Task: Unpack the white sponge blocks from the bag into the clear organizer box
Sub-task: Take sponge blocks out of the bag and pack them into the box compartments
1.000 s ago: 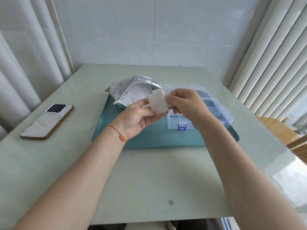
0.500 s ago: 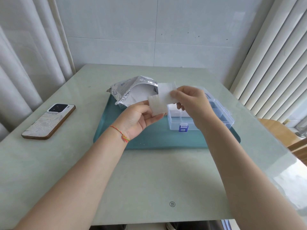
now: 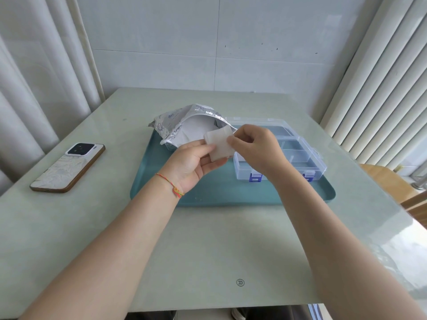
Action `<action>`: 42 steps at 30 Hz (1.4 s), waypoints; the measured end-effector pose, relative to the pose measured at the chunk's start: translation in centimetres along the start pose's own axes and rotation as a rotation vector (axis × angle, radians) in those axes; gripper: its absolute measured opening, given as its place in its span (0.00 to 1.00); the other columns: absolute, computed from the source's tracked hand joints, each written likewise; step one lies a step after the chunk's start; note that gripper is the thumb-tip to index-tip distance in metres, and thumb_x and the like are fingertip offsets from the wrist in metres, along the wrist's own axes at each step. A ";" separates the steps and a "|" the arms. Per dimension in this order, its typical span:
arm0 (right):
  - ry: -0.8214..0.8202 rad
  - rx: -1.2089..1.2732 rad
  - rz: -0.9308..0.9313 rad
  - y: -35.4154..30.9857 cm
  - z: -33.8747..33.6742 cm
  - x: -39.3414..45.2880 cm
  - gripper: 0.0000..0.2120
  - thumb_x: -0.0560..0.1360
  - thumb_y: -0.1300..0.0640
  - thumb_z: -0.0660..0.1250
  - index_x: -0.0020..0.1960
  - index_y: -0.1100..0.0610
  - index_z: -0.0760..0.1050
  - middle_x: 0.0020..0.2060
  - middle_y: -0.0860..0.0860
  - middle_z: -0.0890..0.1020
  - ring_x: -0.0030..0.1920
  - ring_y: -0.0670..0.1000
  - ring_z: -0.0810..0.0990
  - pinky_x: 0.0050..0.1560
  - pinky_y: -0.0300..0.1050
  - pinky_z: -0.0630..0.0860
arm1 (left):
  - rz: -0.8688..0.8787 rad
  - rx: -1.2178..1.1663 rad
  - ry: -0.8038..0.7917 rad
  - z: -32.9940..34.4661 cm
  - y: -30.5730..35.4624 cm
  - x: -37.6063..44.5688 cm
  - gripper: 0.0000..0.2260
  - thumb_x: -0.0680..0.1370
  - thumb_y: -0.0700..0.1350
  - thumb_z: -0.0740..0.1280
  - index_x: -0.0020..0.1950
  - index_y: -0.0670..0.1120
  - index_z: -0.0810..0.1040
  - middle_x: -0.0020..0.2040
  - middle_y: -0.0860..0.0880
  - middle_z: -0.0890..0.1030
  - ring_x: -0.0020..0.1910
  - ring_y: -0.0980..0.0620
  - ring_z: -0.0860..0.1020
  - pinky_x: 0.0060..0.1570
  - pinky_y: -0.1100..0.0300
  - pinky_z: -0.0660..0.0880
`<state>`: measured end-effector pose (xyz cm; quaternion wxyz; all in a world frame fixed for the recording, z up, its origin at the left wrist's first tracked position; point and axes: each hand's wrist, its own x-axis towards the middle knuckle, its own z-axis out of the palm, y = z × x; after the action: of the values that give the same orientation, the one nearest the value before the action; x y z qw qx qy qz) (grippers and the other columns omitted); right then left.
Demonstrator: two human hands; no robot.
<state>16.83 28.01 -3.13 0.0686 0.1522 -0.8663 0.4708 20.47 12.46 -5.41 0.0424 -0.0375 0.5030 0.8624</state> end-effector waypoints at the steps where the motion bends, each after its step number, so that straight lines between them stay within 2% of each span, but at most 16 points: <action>1: 0.012 0.001 0.001 0.0 -0.1 0.1 0.10 0.76 0.56 0.67 0.35 0.52 0.74 0.27 0.43 0.72 0.26 0.41 0.68 0.28 0.31 0.64 | 0.002 0.001 0.017 -0.1 0.0 0.0 0.10 0.82 0.33 0.58 0.59 0.37 0.77 0.51 0.39 0.83 0.45 0.44 0.85 0.45 0.58 0.82; 4: 0.074 0.031 0.016 0.0 -0.6 0.5 0.09 0.77 0.56 0.66 0.38 0.55 0.76 0.31 0.48 0.75 0.31 0.46 0.69 0.33 0.40 0.66 | 0.004 -0.010 0.070 -0.2 0.0 0.1 0.10 0.81 0.32 0.58 0.59 0.35 0.76 0.50 0.37 0.83 0.43 0.44 0.85 0.44 0.58 0.82; 8: 0.016 0.145 0.025 -0.5 -0.6 0.0 0.10 0.77 0.55 0.67 0.38 0.56 0.78 0.31 0.51 0.75 0.31 0.47 0.69 0.28 0.35 0.64 | -0.009 -0.018 0.064 -0.1 0.2 0.0 0.12 0.81 0.32 0.56 0.59 0.34 0.77 0.51 0.36 0.83 0.46 0.42 0.84 0.47 0.57 0.82; 13: 0.008 0.079 0.004 -0.2 0.4 -0.1 0.12 0.77 0.56 0.67 0.35 0.53 0.73 0.22 0.40 0.71 0.24 0.42 0.66 0.27 0.33 0.63 | -0.049 -0.109 0.035 0.2 0.3 -0.2 0.14 0.82 0.38 0.56 0.61 0.35 0.77 0.54 0.36 0.83 0.52 0.39 0.83 0.47 0.54 0.82; 17: 0.024 -0.041 -0.079 0.3 0.9 0.0 0.09 0.76 0.55 0.67 0.38 0.55 0.74 0.32 0.44 0.74 0.32 0.43 0.69 0.36 0.40 0.65 | -0.034 -0.094 0.027 0.3 0.4 -0.2 0.12 0.82 0.43 0.59 0.58 0.39 0.79 0.48 0.41 0.84 0.46 0.45 0.84 0.47 0.55 0.83; 21: 0.023 -0.126 -0.113 0.5 1.2 0.1 0.08 0.75 0.54 0.68 0.38 0.52 0.73 0.38 0.46 0.75 0.35 0.41 0.70 0.35 0.31 0.64 | -0.018 -0.035 0.032 0.3 0.2 -0.2 0.08 0.82 0.40 0.62 0.53 0.39 0.80 0.44 0.43 0.85 0.41 0.48 0.85 0.45 0.57 0.83; 28: -0.024 -0.201 -0.143 0.9 1.1 0.3 0.08 0.76 0.53 0.69 0.40 0.51 0.73 0.40 0.44 0.72 0.37 0.41 0.71 0.38 0.29 0.66 | 0.006 0.043 0.029 0.1 -0.1 -0.1 0.07 0.81 0.37 0.63 0.53 0.38 0.79 0.44 0.42 0.85 0.41 0.49 0.85 0.43 0.59 0.82; 32: -0.028 -0.220 -0.151 1.1 1.3 0.5 0.08 0.76 0.52 0.69 0.40 0.50 0.73 0.41 0.45 0.73 0.37 0.41 0.71 0.38 0.33 0.66 | 0.014 0.055 0.024 0.0 -0.2 0.0 0.07 0.81 0.36 0.62 0.53 0.38 0.80 0.43 0.43 0.85 0.41 0.50 0.85 0.43 0.60 0.82; 35: 0.012 -0.229 -0.192 1.2 1.3 0.3 0.08 0.75 0.50 0.70 0.44 0.50 0.72 0.44 0.47 0.75 0.39 0.42 0.71 0.45 0.41 0.70 | 0.020 0.091 0.035 -0.1 -0.3 0.0 0.07 0.81 0.35 0.63 0.53 0.39 0.80 0.41 0.44 0.85 0.39 0.49 0.85 0.42 0.60 0.82; 37: -0.006 -0.215 -0.226 1.0 1.1 -0.1 0.17 0.71 0.44 0.72 0.53 0.51 0.72 0.48 0.46 0.73 0.43 0.43 0.72 0.53 0.45 0.71 | 0.027 0.162 0.059 -0.1 -0.3 0.0 0.06 0.79 0.35 0.65 0.52 0.40 0.81 0.41 0.44 0.85 0.37 0.50 0.84 0.40 0.60 0.82; 40: -0.161 -0.357 -0.296 0.4 0.5 -0.5 0.41 0.62 0.36 0.76 0.69 0.50 0.67 0.60 0.46 0.71 0.60 0.48 0.71 0.62 0.48 0.67 | 0.056 0.278 0.115 0.0 -0.2 -0.1 0.06 0.79 0.35 0.66 0.51 0.41 0.81 0.41 0.44 0.84 0.36 0.51 0.84 0.33 0.58 0.80; 42: -0.215 -0.521 -0.336 0.1 0.5 -0.6 0.45 0.63 0.37 0.76 0.74 0.50 0.62 0.65 0.46 0.69 0.66 0.50 0.66 0.62 0.47 0.62 | 0.066 0.325 0.128 0.2 -0.1 -0.2 0.05 0.79 0.36 0.66 0.52 0.41 0.80 0.42 0.44 0.84 0.36 0.50 0.84 0.30 0.59 0.79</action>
<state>17.37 27.76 -3.58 0.0901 0.3191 -0.9227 0.1966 20.69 12.71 -5.36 -0.0125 -0.0685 0.6385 0.7664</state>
